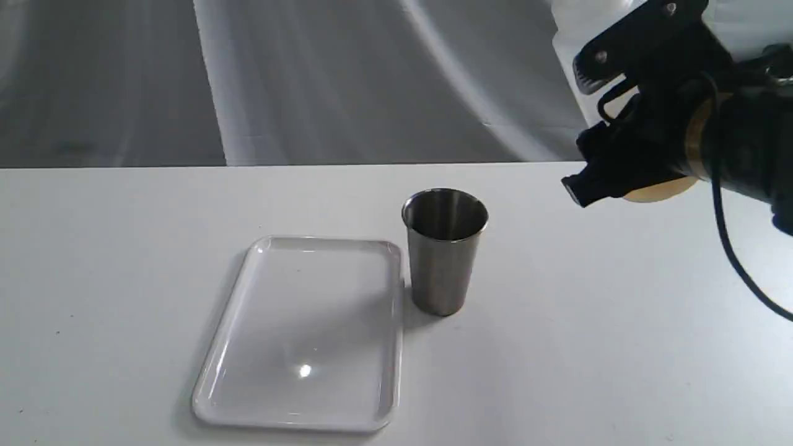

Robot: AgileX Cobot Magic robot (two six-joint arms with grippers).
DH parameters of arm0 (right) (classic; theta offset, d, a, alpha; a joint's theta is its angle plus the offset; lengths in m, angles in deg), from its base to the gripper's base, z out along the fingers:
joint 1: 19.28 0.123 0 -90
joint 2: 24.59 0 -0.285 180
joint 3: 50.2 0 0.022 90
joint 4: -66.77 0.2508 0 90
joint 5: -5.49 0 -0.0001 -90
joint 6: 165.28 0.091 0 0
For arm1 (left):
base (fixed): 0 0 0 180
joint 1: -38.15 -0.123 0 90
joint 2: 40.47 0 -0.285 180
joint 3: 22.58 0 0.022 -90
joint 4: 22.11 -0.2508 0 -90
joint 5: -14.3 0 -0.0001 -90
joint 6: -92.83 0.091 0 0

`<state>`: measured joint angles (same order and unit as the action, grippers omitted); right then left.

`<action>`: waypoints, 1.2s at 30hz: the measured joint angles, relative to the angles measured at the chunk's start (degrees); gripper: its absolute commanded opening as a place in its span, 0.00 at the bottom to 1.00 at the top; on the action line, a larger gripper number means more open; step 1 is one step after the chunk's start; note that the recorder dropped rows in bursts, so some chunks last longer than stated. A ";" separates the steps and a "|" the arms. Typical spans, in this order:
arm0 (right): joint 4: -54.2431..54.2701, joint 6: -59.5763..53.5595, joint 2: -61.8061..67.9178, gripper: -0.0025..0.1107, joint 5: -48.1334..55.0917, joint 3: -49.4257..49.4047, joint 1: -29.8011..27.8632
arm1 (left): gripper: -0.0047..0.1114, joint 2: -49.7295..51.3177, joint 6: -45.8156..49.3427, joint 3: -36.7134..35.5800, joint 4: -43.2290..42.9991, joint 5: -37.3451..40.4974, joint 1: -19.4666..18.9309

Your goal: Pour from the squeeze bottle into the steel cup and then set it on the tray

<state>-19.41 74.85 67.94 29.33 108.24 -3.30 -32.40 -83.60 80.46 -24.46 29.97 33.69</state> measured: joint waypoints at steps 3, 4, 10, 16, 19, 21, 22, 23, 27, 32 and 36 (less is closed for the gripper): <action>-3.10 0.00 2.28 0.02 1.42 0.00 0.00 | 0.11 0.00 0.00 0.00 0.00 0.00 0.00; -4.03 0.00 2.88 0.02 1.53 0.00 0.00 | 0.11 0.00 0.00 0.00 0.00 0.00 0.00; -8.96 0.00 6.55 0.02 3.15 0.00 0.00 | 0.11 0.00 0.00 0.00 0.00 0.00 0.00; -11.75 0.00 10.70 0.02 6.42 0.00 0.00 | 0.11 0.00 0.00 0.00 0.00 0.00 0.00; -11.75 -0.54 12.38 0.02 6.79 0.00 0.00 | 0.11 0.00 0.00 0.00 0.00 0.00 0.00; -11.75 -1.15 12.90 0.02 6.88 0.00 0.00 | 0.11 0.00 0.00 0.00 0.00 0.00 0.00; -11.87 -1.50 13.05 0.02 6.88 0.00 0.00 | 0.11 0.00 0.00 0.00 0.00 0.00 0.00; -11.88 -2.36 13.19 0.02 6.88 0.00 0.00 | 0.11 0.00 0.00 0.00 0.00 0.00 0.00; -12.11 -7.05 13.27 0.02 6.76 0.00 0.00 | 0.11 0.00 0.00 0.00 0.00 0.00 0.00; -12.20 -15.39 13.27 0.02 6.27 0.00 0.00 | 0.11 0.00 0.00 0.00 0.00 0.00 0.00; -12.20 -19.18 13.27 0.02 4.96 0.00 0.00 | 0.11 0.00 0.00 0.00 0.00 0.00 0.00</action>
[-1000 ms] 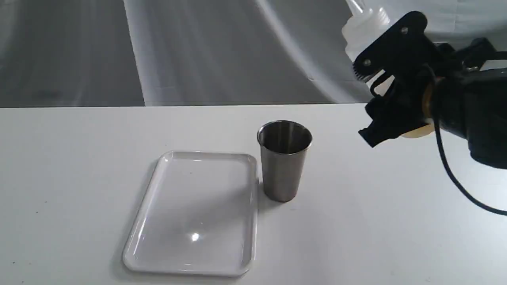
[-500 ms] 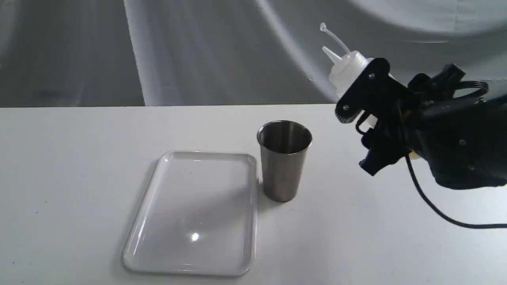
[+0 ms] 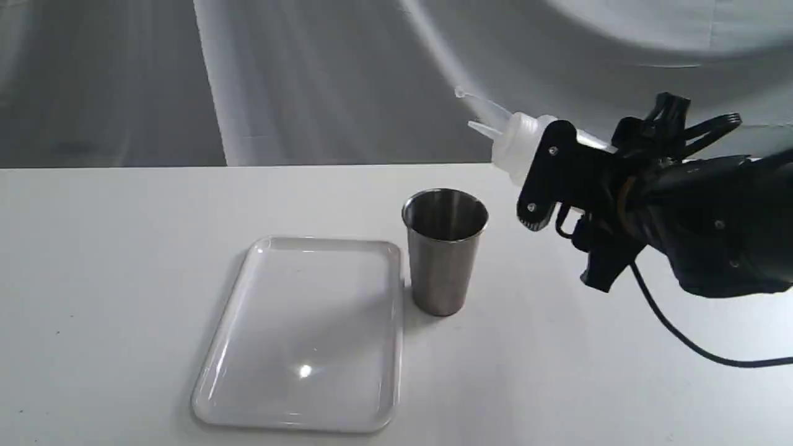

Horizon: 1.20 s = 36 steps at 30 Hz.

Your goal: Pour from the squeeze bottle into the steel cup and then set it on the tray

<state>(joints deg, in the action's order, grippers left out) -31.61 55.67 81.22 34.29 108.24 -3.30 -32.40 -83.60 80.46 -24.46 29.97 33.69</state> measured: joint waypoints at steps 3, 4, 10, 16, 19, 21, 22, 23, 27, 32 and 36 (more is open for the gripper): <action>-0.13 -1.87 0.00 0.02 -0.35 0.00 0.00 | 0.11 0.00 0.00 0.00 0.00 0.00 0.00; -0.13 -2.78 0.00 0.02 -0.47 0.00 0.00 | 0.11 0.00 0.00 0.00 0.00 0.00 0.00; -0.26 -9.16 0.00 0.02 -0.80 0.00 0.00 | 0.11 0.00 0.00 0.00 0.00 0.00 0.00; -0.36 -12.04 0.00 0.02 -0.84 0.00 0.00 | 0.11 0.00 0.00 0.00 0.00 0.00 0.00; -0.36 -14.07 0.03 0.02 -0.72 0.00 0.00 | 0.11 0.00 0.00 0.00 0.00 0.00 0.00; -0.36 -16.15 0.13 0.02 -0.41 0.00 0.00 | 0.11 0.00 0.00 0.00 0.00 0.00 0.00; -0.36 -17.01 0.13 0.02 -0.01 0.00 0.00 | 0.11 0.00 0.00 0.00 0.00 0.00 0.00; -0.36 -17.86 0.13 0.02 0.40 0.00 0.00 | 0.11 0.00 0.00 0.00 0.00 0.00 0.00; -0.36 -20.44 0.13 0.02 1.63 0.00 0.00 | 0.11 0.00 0.00 0.00 0.00 0.00 0.00; -0.48 -22.35 0.13 0.02 1.97 0.82 0.00 | 0.11 0.00 0.00 0.00 0.00 0.00 0.00; -0.48 -22.58 0.23 0.02 3.19 3.59 0.00 | 0.11 0.00 0.00 0.00 0.00 0.00 0.00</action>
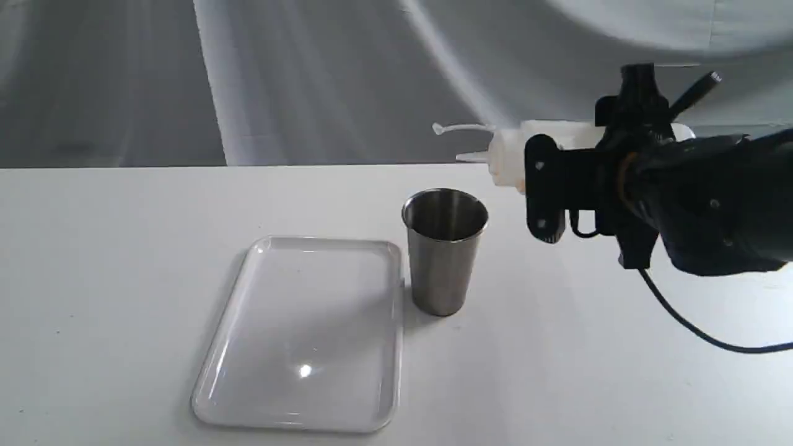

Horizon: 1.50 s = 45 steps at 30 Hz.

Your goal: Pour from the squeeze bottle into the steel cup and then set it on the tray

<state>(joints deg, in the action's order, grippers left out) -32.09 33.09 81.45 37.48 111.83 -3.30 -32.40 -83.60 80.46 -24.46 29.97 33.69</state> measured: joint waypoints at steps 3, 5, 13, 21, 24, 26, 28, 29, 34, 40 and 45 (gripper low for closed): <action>-0.12 -0.73 0.00 0.02 0.35 1.68 0.00 | 0.11 0.00 0.00 0.00 0.00 0.00 0.00; -0.23 -1.92 0.00 0.02 0.48 2.09 0.00 | 0.11 0.00 0.00 0.00 0.00 0.00 0.00; -0.23 -3.48 0.00 0.02 0.60 2.32 0.00 | 0.11 0.00 0.00 0.00 0.00 0.00 0.00; -0.23 -3.48 0.00 0.02 0.60 2.36 0.00 | 0.11 0.00 0.00 0.00 0.00 0.00 0.00; -0.23 -3.48 0.00 0.02 0.60 2.36 0.00 | 0.11 0.00 0.00 0.00 0.00 0.00 0.00; -0.23 -3.48 0.00 0.02 0.60 2.36 0.00 | 0.11 0.00 0.00 0.00 0.00 0.00 0.00; -0.23 -3.48 0.00 0.02 0.60 2.36 0.00 | 0.11 0.00 0.00 0.00 0.00 0.00 0.00; -0.23 -3.48 0.00 0.02 0.60 2.36 0.00 | 0.11 0.00 0.00 0.00 0.00 0.00 0.00; -0.23 -6.83 0.00 0.02 0.80 2.36 0.00 | 0.11 0.00 0.00 0.00 0.00 0.00 0.00; -0.23 -11.84 0.00 0.02 2.60 2.36 0.00 | 0.11 0.00 0.00 0.00 0.00 0.00 0.00; -0.23 -14.83 0.00 0.02 3.27 2.36 0.00 | 0.11 0.00 0.00 0.00 0.00 0.00 0.00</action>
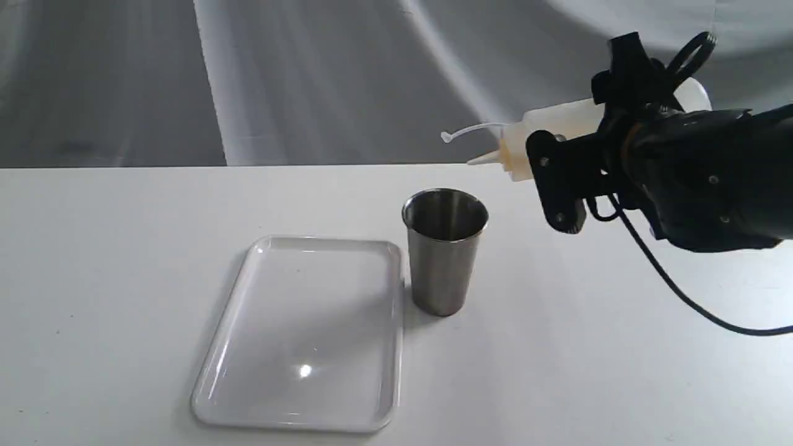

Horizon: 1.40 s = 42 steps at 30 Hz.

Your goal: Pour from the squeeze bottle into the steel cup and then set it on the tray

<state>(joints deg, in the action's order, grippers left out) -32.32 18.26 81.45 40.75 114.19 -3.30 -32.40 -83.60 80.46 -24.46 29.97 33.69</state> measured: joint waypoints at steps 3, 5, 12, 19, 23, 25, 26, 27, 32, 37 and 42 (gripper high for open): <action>0.00 -0.63 0.00 0.02 0.12 0.00 0.00 | 0.11 0.00 0.00 0.00 0.00 0.00 0.00; 0.00 -0.88 0.00 0.02 0.12 0.00 0.00 | 0.11 0.00 0.00 0.00 0.00 0.00 0.00; 0.00 -4.06 0.00 0.02 0.12 0.00 0.00 | 0.11 0.00 0.00 0.00 0.00 0.00 0.00; 0.00 -6.22 0.00 0.02 0.12 0.00 0.00 | 0.11 0.00 0.00 0.00 0.00 0.00 0.00; 0.00 -7.24 0.00 0.02 -0.09 0.00 0.00 | 0.11 0.00 0.00 0.00 0.00 0.00 0.00; 0.00 -7.47 0.00 0.02 -0.21 0.00 0.00 | 0.11 0.00 0.00 0.00 0.00 0.00 0.00; 0.00 -7.47 0.00 0.02 -0.32 0.00 0.00 | 0.11 0.00 0.00 0.00 0.00 0.00 0.00; 0.00 -7.60 0.00 0.02 -0.32 0.00 0.00 | 0.11 0.00 0.00 0.00 0.00 0.00 0.00; 0.00 -7.68 0.00 0.02 -0.44 0.09 0.00 | 0.11 0.00 0.00 0.00 0.00 0.00 0.00; 0.00 -7.71 0.26 0.02 -0.54 2.39 0.00 | 0.11 0.00 0.00 0.00 0.00 0.00 0.00; 0.00 -9.08 0.35 0.02 -0.68 3.53 0.00 | 0.11 0.00 0.00 0.00 0.00 0.00 0.00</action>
<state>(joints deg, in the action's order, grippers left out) -32.32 9.18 81.80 40.08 117.72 -3.30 -32.40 -83.60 80.46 -24.46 29.97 33.69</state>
